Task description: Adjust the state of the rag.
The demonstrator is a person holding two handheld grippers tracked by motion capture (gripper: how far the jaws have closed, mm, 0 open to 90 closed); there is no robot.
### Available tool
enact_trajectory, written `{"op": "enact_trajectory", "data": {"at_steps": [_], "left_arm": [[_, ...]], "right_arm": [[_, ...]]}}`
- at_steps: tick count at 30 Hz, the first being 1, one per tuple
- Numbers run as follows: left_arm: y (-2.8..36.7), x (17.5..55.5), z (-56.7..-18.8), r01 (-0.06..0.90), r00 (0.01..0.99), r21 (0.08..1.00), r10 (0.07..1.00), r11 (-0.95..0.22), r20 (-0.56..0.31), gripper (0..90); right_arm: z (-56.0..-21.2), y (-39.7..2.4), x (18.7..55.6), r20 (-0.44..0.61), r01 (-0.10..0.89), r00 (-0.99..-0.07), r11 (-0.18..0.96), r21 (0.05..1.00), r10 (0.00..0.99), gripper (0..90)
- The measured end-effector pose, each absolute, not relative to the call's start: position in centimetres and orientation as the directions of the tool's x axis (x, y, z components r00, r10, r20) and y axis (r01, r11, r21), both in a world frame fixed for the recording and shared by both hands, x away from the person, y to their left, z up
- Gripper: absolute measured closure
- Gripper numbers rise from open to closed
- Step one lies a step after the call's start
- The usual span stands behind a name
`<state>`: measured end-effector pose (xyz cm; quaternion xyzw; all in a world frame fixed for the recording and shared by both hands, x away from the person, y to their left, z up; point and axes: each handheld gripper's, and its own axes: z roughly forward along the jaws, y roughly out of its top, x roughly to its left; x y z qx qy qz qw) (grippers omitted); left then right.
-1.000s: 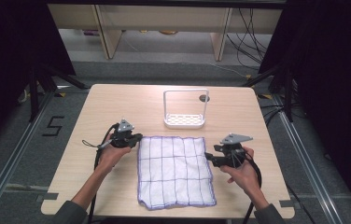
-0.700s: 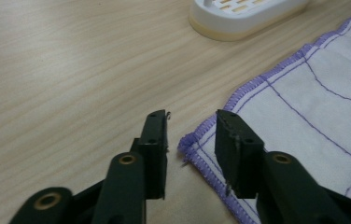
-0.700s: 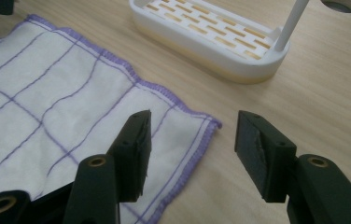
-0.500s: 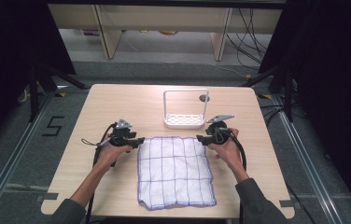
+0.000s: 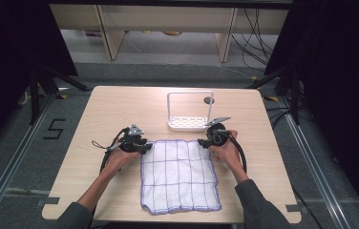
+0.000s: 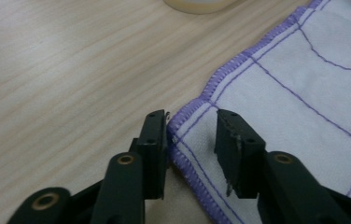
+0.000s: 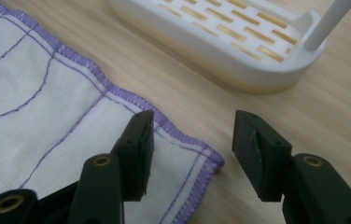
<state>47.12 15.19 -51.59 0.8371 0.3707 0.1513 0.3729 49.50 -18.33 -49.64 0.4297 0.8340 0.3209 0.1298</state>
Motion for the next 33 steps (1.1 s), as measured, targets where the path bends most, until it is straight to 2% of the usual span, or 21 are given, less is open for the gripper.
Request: {"op": "enact_trajectory", "data": {"at_steps": [2,5,7,12,17,19,22,33], "left_arm": [[15.1,47.0,-51.6,0.504,0.688,0.74,0.725,-0.445,-0.032,72.4],[14.8,46.8,-51.6,0.486,0.705,0.741,0.709,-0.463,-0.019,81.7],[14.7,46.8,-51.6,0.481,0.707,0.739,0.707,-0.472,-0.009,83.9],[14.8,46.9,-51.7,0.49,0.702,0.745,0.712,-0.452,-0.03,85.2],[14.6,47.0,-51.7,0.483,0.701,0.747,0.713,-0.456,-0.018,85.4],[14.5,47.1,-51.7,0.48,0.699,0.75,0.715,-0.456,-0.013,85.5],[14.5,47.3,-51.6,0.474,0.7,0.754,0.714,-0.454,-0.01,85.5],[14.3,47.7,-50.2,0.445,0.696,0.794,0.718,-0.415,-0.015,85.6]], "right_arm": [[-49.7,-18.4,49.6,0.021,0.621,-0.601,0.451,0.641,0.799,49.6],[-49.8,-18.2,49.5,0.041,0.633,-0.6,0.443,0.635,0.799,49.9],[-49.9,-18.2,49.7,0.03,0.623,-0.613,0.46,0.632,0.79,50.5],[-50.2,-18.3,49.8,0.043,0.63,-0.609,0.449,0.634,0.792,53.9],[-50.3,-18.5,49.8,0.055,0.619,-0.627,0.453,0.642,0.778,62.5],[-50.3,-18.6,49.8,0.096,0.629,-0.631,0.434,0.645,0.77,74.9],[-50.4,-18.9,49.9,0.102,0.602,-0.656,0.437,0.668,0.748,84.5],[-48.1,-19.6,49.1,0.095,0.55,-0.674,0.412,0.726,0.733,86.6]]}}
